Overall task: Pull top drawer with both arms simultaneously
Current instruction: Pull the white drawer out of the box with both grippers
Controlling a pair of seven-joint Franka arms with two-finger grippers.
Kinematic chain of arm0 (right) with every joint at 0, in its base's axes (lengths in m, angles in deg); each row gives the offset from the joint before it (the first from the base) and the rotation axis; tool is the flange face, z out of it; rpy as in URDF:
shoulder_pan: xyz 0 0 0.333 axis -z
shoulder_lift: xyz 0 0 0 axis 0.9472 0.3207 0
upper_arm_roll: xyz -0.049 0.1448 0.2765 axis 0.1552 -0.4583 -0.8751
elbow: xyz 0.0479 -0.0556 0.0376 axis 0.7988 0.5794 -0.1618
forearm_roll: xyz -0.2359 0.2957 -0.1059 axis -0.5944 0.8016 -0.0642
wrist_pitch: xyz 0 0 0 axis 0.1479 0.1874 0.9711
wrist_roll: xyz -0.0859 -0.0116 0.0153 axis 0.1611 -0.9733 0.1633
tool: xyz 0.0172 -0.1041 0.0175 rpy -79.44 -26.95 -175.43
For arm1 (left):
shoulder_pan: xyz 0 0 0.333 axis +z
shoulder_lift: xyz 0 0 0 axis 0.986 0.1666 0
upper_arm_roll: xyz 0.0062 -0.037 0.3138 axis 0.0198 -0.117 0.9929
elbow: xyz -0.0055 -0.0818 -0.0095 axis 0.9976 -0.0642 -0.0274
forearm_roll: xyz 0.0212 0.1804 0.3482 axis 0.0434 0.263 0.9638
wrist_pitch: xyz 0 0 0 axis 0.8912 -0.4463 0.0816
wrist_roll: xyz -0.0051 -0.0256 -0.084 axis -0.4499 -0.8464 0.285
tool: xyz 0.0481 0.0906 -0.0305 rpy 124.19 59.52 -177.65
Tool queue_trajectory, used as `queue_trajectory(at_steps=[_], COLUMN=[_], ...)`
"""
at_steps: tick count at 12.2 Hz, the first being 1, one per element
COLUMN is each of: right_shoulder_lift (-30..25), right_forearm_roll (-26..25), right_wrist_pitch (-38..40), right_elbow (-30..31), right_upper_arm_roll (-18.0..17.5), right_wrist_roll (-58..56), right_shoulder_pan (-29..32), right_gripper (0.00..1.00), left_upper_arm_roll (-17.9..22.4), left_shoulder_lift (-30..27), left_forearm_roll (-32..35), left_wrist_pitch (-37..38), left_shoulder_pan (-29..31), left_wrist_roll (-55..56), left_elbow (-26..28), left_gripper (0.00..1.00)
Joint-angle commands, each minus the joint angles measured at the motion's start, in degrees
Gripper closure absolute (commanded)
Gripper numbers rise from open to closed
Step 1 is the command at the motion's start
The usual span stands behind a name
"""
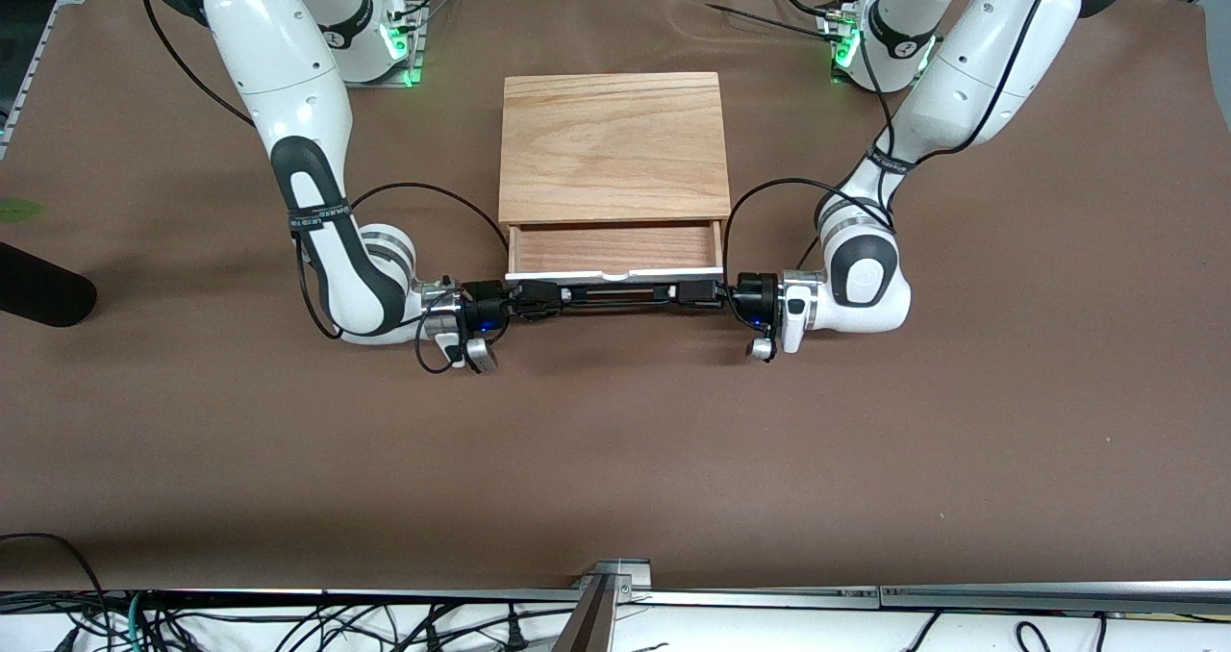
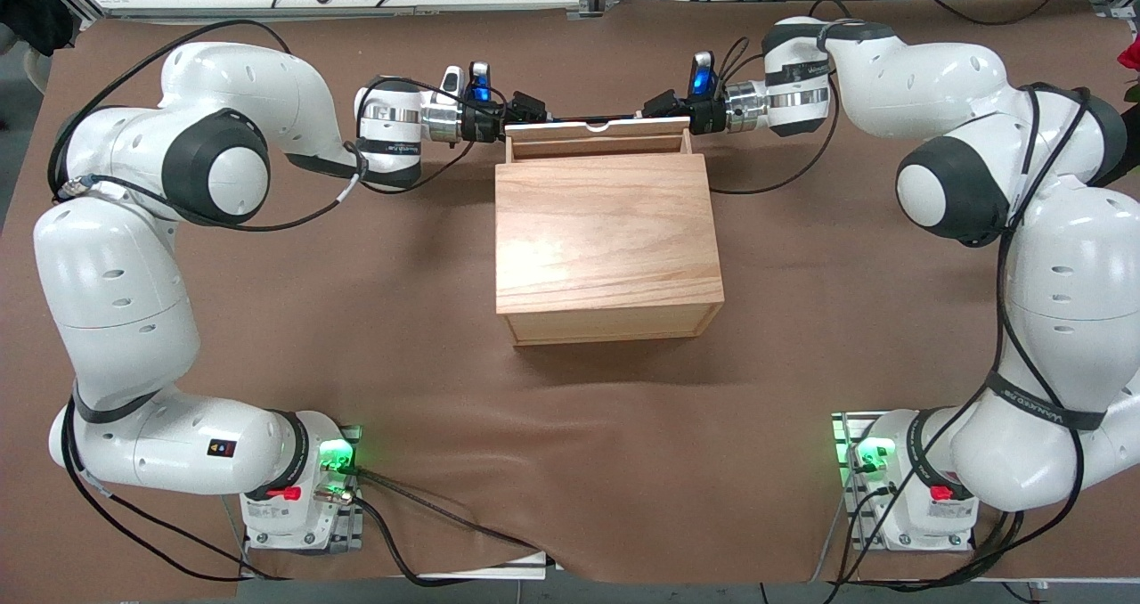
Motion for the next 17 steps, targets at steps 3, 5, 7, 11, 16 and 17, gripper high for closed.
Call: queue_trajectory(at_steps=[3, 5, 7, 11, 16, 17], right_shoulder_lift=[2.81, 3.78, 4.04, 4.13, 5.19, 5.36], right_forearm_roll=[0.57, 0.66, 0.66, 0.57, 0.57, 0.57], right_wrist_pitch=[-1.30, -1.30, -2.43, -2.88, -4.28, -4.46], right_elbow=[-3.93, -5.42, -6.22, -7.27, -9.20, -9.39], right_upper_arm_roll=[1.93, 1.93, 1.93, 1.93, 1.93, 1.93], right_wrist_roll=[0.76, 0.85, 2.34, 3.22, 4.97, 5.07], right_shoulder_pan=[2.42, 2.42, 2.33, 2.33, 2.33, 2.33], right_gripper=[0.92, 0.92, 0.92, 0.92, 0.92, 0.92], left_upper_arm_roll=[0.64, 0.73, 0.73, 0.73, 0.73, 0.64], left_shoulder_lift=[1.20, 1.64, 2.08, 1.91, 1.64, 1.47], left_forearm_roll=[1.26, 1.26, 1.26, 1.17, 1.08, 0.99], left_wrist_pitch=[2.04, 2.04, 2.04, 2.30, 3.09, 3.01], left_shoulder_pan=[2.04, 2.04, 2.04, 2.22, 2.30, 2.39], left_wrist_roll=[5.62, 5.62, 5.62, 5.53, 4.83, 4.57], left_elbow=[-2.94, -3.38, -3.82, -3.03, -1.80, -1.02], left_gripper=[1.00, 1.00, 1.00, 1.00, 0.67, 0.45])
